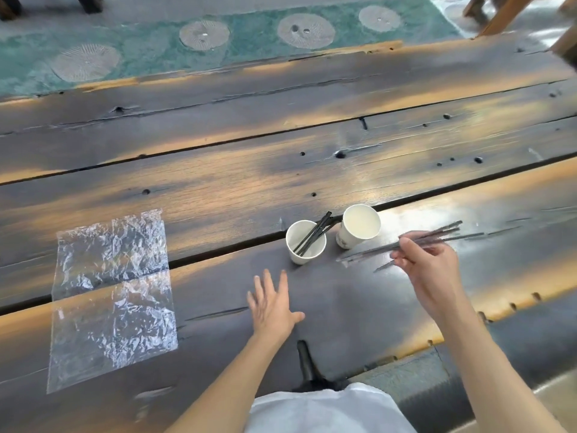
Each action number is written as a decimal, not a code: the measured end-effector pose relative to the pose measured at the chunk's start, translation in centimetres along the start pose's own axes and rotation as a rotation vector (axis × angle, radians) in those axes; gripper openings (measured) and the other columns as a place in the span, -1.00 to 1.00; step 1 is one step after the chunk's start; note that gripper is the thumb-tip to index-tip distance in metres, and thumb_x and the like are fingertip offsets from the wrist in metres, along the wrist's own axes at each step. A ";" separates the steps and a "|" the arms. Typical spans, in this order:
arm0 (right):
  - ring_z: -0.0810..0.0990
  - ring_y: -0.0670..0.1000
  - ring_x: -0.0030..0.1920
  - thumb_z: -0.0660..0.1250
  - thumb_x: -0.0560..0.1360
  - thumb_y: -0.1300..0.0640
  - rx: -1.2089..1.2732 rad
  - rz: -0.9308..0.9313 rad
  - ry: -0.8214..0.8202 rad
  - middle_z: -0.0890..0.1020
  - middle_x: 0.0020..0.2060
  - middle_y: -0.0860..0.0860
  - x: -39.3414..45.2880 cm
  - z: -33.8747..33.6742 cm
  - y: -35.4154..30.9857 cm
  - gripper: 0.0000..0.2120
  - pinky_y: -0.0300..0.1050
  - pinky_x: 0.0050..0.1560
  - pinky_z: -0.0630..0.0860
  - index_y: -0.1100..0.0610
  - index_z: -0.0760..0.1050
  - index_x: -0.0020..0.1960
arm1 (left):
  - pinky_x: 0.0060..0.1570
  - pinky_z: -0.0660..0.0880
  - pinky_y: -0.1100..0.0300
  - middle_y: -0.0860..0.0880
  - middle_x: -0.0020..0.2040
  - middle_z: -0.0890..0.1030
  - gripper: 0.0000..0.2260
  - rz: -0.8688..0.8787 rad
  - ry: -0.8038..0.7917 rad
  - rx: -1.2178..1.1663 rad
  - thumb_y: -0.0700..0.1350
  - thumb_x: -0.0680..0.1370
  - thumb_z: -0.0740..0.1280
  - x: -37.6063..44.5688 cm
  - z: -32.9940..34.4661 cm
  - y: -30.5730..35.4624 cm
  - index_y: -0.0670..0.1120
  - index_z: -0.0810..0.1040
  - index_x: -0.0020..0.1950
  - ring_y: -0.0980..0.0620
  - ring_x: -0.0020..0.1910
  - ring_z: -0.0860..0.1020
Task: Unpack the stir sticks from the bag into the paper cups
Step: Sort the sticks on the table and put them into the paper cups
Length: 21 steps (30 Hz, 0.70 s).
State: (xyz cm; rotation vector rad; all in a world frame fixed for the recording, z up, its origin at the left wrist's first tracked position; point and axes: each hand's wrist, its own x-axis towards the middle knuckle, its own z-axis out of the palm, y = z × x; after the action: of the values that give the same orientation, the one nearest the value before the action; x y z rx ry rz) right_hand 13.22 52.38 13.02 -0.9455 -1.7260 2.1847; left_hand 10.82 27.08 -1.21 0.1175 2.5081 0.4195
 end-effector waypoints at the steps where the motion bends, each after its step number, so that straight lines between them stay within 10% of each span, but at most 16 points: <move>1: 0.62 0.04 -0.34 0.34 0.55 0.37 0.002 -0.007 0.024 0.59 -0.36 0.07 0.4 -0.5 -0.5 -0.94 -0.23 -0.26 0.59 0.28 0.57 -0.08 | 0.50 -0.12 -0.27 -0.17 0.63 -0.23 0.00 -0.058 -0.016 0.010 0.16 0.43 0.48 0.5 0.4 0.3 0.05 -0.15 0.62 -0.23 0.59 -0.25; 13: 0.62 -0.01 -0.34 0.38 0.53 0.30 -0.082 -0.160 0.223 0.60 -0.33 0.05 6.6 -0.4 -1.7 -0.93 -0.13 -0.05 0.65 0.31 0.59 -0.02 | 0.39 -0.08 -0.48 -0.12 0.58 -0.41 0.08 -0.239 -0.124 0.056 0.21 0.37 0.51 2.7 3.1 2.2 0.23 -0.26 0.58 -0.28 0.53 -0.40; 21: 0.72 -0.02 -0.27 0.40 0.52 0.18 -0.422 -0.013 0.042 0.70 -0.29 0.16 10.4 0.9 1.6 -0.84 -0.05 -0.02 0.62 0.29 0.63 -0.09 | 0.40 -0.07 -0.49 -0.11 0.58 -0.41 0.09 -0.256 -0.123 0.064 0.19 0.37 0.52 2.8 3.1 2.4 0.25 -0.27 0.57 -0.26 0.54 -0.40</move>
State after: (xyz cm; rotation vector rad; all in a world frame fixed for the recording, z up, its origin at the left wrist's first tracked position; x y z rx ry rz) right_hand 4.97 56.63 7.90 -1.0538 -2.2127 1.8078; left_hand 10.23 30.65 -4.32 -0.1483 2.3756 0.2203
